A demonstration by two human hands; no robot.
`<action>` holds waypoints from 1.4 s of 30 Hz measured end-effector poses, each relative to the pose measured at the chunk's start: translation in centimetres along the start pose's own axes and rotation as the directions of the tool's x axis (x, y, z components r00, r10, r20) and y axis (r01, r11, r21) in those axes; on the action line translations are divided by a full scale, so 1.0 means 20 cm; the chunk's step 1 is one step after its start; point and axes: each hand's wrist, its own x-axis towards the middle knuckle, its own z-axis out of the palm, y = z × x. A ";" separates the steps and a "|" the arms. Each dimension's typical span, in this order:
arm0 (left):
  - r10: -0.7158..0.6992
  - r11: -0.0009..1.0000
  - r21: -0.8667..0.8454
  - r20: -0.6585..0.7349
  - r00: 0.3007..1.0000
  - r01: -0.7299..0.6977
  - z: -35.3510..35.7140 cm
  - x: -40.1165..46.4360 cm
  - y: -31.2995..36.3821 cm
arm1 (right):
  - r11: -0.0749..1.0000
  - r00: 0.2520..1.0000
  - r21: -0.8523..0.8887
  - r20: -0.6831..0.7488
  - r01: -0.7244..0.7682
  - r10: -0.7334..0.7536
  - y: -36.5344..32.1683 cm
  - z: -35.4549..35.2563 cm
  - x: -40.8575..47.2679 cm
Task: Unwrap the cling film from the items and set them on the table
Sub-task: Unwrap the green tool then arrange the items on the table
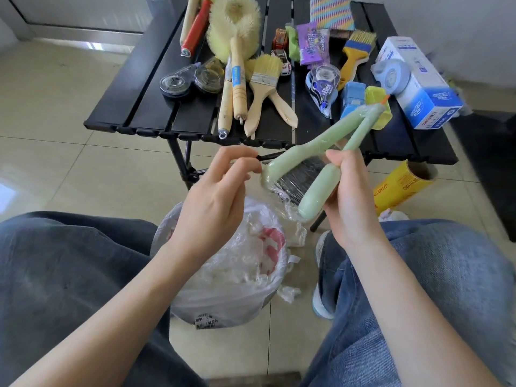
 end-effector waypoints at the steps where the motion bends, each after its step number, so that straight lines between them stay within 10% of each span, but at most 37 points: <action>1: -0.002 1.000 0.010 0.016 1.000 0.002 0.00 0.00 0.00 | 1.000 1.000 -0.014 0.006 0.002 -0.002 0.00 0.00 0.00; 17: 0.032 0.998 -0.063 0.166 0.986 -0.022 -0.02 0.00 -0.02 | 0.982 0.997 -0.186 0.074 0.024 -0.011 0.01 -0.03 0.01; 24: -0.162 0.981 -0.071 0.210 0.964 0.180 -0.01 0.00 0.01 | 0.978 0.995 -0.196 0.083 0.069 -0.053 0.00 -0.03 0.04; 35: -0.342 0.558 -0.627 0.422 0.840 0.543 -0.08 0.04 0.00 | 0.954 0.968 -0.293 0.251 0.069 0.007 0.04 -0.03 -0.01; 42: -0.241 0.539 -0.620 0.535 0.810 0.570 -0.10 0.04 0.01 | 0.960 0.947 -0.278 0.311 0.014 0.076 0.04 -0.04 -0.02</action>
